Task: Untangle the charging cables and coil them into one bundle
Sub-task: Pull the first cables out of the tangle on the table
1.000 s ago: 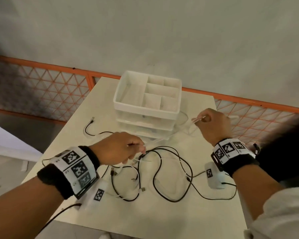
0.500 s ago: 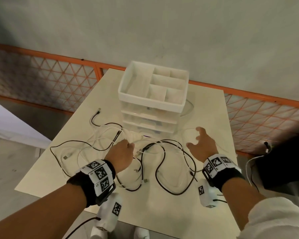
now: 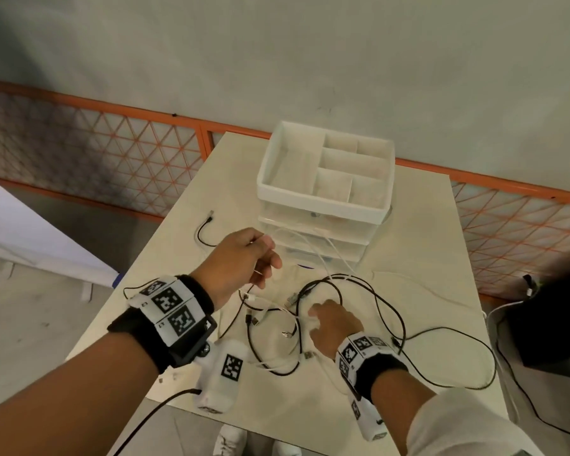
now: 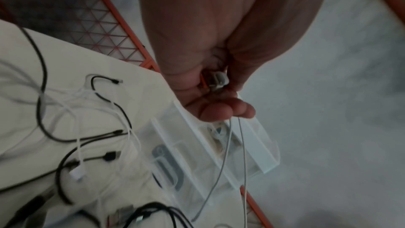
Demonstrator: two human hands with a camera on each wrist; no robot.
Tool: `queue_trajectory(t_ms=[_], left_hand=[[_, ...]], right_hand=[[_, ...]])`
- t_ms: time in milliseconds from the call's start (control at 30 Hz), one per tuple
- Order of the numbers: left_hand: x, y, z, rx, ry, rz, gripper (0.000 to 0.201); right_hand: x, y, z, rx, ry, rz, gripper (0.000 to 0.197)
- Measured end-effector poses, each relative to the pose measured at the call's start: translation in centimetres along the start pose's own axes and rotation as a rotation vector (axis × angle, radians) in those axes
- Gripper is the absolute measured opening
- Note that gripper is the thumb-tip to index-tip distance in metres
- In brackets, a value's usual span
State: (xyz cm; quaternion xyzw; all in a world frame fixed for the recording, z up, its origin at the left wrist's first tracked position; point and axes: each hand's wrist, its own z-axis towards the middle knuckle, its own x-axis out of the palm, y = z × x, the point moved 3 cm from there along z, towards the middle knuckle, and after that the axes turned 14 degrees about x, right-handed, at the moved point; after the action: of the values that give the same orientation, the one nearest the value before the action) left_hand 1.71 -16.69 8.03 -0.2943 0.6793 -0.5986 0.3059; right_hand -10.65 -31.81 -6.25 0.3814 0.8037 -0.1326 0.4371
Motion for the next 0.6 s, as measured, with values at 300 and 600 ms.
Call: queue_trajectory(t_ms=[300, 600], left_hand=[[-1.5, 1.1, 2.3, -0.065, 0.122, 0.054, 0.019], [-0.2, 3.5, 2.4, 0.043, 0.308, 0.402, 0.023]], right_hand=[[0.6, 1.6, -0.2, -0.009, -0.022, 0.021, 0.036], [-2.3, 2.4, -2.7, -0.140, -0.128, 0.174, 0.011]])
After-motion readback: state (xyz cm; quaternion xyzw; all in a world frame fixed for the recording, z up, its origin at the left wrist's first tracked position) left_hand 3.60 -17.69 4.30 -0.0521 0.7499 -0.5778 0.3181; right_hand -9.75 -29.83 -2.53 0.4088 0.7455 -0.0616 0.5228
